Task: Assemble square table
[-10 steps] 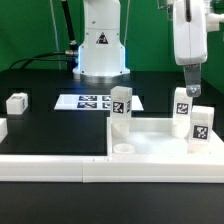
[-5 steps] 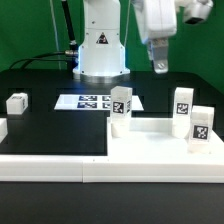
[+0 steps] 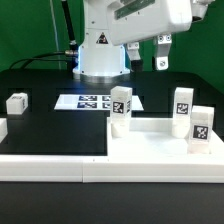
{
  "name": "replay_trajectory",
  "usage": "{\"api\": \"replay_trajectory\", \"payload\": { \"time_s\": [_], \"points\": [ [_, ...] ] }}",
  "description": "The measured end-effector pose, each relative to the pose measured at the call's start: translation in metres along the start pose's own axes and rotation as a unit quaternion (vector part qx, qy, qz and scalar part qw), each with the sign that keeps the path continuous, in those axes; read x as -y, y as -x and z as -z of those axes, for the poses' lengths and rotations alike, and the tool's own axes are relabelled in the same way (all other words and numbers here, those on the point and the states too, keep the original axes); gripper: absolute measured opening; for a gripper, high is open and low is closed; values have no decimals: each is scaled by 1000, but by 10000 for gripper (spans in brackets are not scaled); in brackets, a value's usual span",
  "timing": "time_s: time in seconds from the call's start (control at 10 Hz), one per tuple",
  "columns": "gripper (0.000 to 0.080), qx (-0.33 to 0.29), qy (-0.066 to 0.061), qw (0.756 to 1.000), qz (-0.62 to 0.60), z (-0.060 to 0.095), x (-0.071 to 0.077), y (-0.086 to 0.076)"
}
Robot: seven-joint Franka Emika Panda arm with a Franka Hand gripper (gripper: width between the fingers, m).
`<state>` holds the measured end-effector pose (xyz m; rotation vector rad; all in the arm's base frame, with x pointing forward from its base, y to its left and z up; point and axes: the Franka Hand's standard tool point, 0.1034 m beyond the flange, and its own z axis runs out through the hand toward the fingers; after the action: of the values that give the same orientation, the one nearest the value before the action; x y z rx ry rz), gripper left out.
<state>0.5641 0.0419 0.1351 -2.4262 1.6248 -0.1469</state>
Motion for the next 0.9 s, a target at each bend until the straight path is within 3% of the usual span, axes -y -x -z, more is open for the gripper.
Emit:
{"api": "replay_trajectory", "payload": {
  "time_s": [0.2, 0.3, 0.4, 0.5, 0.7, 0.9],
  "points": [
    [649, -15, -4, 994, 109, -1, -10, -11],
    [649, -23, 1, 987, 157, -2, -31, -16],
    [649, -32, 11, 972, 233, -2, -64, -24],
    [649, -38, 22, 959, 280, -2, -96, -38],
    [649, -43, 44, 916, 397, 2, -144, -72],
    [649, -47, 57, 889, 452, 6, -165, -108]
  ]
}}
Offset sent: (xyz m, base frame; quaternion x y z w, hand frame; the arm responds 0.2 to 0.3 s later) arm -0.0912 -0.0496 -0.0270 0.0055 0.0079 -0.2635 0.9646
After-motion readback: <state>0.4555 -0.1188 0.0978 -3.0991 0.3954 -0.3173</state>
